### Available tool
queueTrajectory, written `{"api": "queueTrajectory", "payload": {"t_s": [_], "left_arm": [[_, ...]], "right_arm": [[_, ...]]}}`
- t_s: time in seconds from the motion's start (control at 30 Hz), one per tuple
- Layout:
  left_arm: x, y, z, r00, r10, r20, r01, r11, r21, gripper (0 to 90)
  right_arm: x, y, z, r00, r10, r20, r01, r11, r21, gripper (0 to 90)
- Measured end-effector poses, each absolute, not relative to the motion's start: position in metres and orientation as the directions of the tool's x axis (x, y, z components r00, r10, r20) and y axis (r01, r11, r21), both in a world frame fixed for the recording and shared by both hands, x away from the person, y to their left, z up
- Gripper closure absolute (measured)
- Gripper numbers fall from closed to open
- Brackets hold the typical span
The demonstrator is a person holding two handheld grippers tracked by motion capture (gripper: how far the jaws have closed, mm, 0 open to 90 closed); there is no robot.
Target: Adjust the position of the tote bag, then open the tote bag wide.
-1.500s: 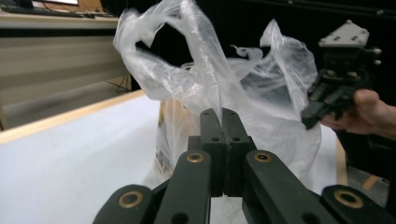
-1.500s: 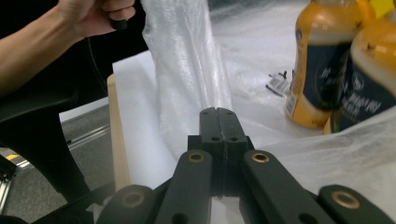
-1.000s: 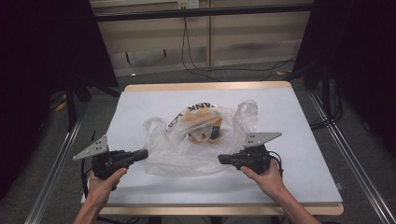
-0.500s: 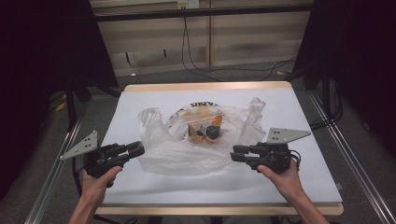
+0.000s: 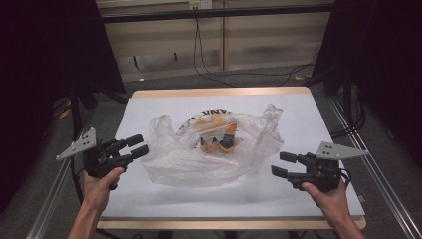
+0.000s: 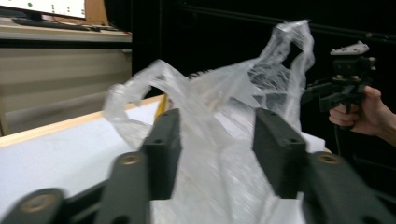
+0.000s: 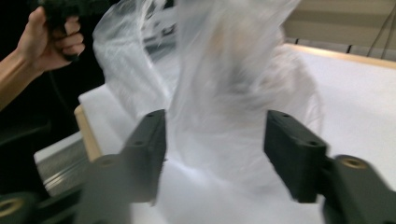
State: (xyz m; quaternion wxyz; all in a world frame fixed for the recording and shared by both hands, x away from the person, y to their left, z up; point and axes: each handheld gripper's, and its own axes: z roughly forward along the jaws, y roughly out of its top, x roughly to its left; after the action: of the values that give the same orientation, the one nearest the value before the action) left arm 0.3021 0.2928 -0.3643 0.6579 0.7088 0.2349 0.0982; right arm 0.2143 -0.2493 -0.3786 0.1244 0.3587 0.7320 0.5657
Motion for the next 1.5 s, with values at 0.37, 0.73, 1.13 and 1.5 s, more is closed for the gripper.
{"api": "queueTrajectory", "payload": {"t_s": [0.37, 0.73, 1.13, 1.5], "left_arm": [[0.334, 0.272, -0.379, 0.854, 0.468, -0.227, 0.286, -0.058, 0.957, 21.2], [0.35, 0.254, -0.382, 0.885, 0.439, -0.156, 0.257, -0.181, 0.949, 90.0], [0.377, 0.248, -0.368, 0.867, 0.479, -0.138, 0.235, -0.149, 0.961, 90.0], [0.398, 0.245, -0.387, 0.844, 0.514, -0.154, 0.284, -0.184, 0.941, 90.0]], "right_arm": [[0.261, -0.233, -0.357, -0.741, 0.64, 0.205, 0.348, 0.104, 0.932, 20.2], [0.313, -0.218, -0.369, -0.754, 0.622, 0.212, 0.344, 0.099, 0.934, 90.0], [0.35, -0.217, -0.355, -0.734, 0.639, 0.229, 0.343, 0.058, 0.938, 90.0], [0.378, -0.214, -0.369, -0.726, 0.636, 0.264, 0.37, 0.037, 0.928, 90.0]]}}
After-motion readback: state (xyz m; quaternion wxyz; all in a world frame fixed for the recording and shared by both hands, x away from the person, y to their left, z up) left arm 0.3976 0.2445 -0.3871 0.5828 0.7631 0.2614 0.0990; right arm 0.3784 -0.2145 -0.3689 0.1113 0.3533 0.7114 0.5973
